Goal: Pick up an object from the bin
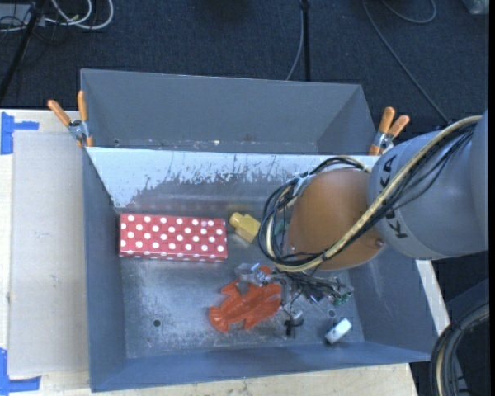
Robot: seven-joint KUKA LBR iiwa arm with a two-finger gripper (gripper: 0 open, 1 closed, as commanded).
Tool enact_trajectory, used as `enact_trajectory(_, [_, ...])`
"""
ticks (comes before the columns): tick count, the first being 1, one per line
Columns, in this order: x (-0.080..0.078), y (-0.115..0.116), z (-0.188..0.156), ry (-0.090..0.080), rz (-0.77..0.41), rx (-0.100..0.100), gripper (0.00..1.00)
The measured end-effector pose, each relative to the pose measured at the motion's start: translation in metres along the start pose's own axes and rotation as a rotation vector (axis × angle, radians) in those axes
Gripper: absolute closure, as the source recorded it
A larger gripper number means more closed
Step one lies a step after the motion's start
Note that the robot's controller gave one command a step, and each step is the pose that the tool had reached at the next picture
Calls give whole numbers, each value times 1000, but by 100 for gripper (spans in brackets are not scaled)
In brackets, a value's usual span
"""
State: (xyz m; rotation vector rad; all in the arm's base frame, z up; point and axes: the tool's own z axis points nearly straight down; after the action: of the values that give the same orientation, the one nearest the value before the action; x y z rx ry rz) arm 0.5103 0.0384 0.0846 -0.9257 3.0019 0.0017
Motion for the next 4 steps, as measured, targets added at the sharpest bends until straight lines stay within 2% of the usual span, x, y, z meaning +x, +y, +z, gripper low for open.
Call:
enact_trajectory(1, [15,30,14,4,8,-3,100])
enact_trajectory(3, [16,30,11,6,8,-4,100])
enact_trajectory(4, [18,32,-9,12,9,-8,100])
